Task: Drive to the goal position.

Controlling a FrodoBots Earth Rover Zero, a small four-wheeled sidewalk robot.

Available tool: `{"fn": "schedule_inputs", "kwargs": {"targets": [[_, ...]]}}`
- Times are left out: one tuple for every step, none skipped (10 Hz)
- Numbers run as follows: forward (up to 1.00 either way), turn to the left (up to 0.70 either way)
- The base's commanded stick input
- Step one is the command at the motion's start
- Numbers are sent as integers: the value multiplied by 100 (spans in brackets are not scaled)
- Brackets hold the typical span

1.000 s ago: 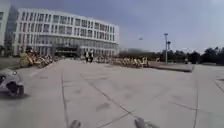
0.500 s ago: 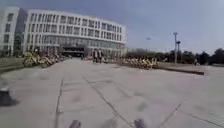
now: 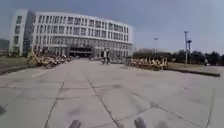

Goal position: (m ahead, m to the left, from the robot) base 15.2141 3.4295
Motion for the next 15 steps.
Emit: {"fn": "schedule_inputs", "kwargs": {"targets": [[85, 1], [85, 1], [85, 1], [85, 1], [85, 1], [85, 1], [85, 1], [85, 1], [85, 1], [85, 6], [85, 11], [85, 16], [85, 20], [85, 20], [85, 16]]}}
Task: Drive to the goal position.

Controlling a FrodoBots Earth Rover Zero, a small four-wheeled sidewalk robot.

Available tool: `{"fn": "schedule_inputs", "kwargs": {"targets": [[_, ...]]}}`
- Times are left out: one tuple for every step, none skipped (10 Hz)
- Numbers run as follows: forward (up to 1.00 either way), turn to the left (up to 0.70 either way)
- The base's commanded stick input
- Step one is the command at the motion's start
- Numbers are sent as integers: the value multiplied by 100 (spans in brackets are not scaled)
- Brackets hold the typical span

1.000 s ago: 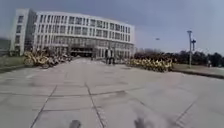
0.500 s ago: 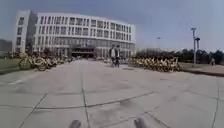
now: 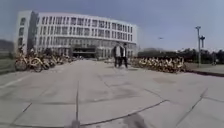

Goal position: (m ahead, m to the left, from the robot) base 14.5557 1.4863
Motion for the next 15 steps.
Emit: {"fn": "schedule_inputs", "kwargs": {"targets": [[85, 11], [85, 6], [85, 3], [85, 1], [85, 1], [85, 1], [85, 1], [85, 1], [85, 1], [85, 1], [85, 3], [85, 5], [85, 6], [85, 8], [85, 11]]}}
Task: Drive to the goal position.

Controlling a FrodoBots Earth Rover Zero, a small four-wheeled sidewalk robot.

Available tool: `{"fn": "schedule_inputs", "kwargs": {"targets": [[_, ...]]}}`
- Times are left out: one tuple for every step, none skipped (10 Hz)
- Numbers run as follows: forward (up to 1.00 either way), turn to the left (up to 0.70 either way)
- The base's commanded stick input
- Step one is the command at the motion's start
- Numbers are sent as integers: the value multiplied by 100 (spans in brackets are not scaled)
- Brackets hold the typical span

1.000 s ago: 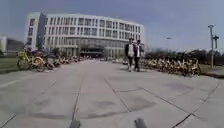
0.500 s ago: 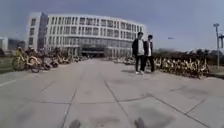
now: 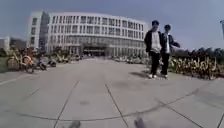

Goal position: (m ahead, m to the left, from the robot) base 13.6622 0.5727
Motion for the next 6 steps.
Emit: {"fn": "schedule_inputs", "kwargs": {"targets": [[85, 19], [85, 15], [85, 10], [85, 5], [85, 1], [85, 1]]}}
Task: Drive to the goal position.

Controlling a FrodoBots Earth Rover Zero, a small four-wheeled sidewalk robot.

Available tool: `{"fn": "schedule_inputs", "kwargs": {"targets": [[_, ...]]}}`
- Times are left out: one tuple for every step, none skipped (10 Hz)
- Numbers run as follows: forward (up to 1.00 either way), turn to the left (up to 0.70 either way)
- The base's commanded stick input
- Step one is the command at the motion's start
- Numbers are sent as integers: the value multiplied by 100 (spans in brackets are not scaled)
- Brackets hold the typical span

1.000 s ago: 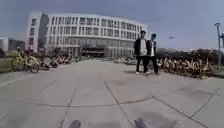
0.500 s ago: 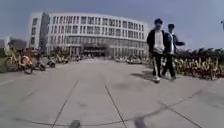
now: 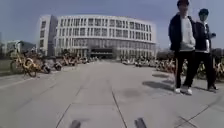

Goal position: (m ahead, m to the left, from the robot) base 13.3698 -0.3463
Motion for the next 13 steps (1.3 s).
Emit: {"fn": "schedule_inputs", "kwargs": {"targets": [[85, 1], [85, 1], [85, 1], [85, 1], [85, 1], [85, 1], [85, 1], [85, 1], [85, 1], [85, 1], [85, 1], [85, 1], [85, 1]]}}
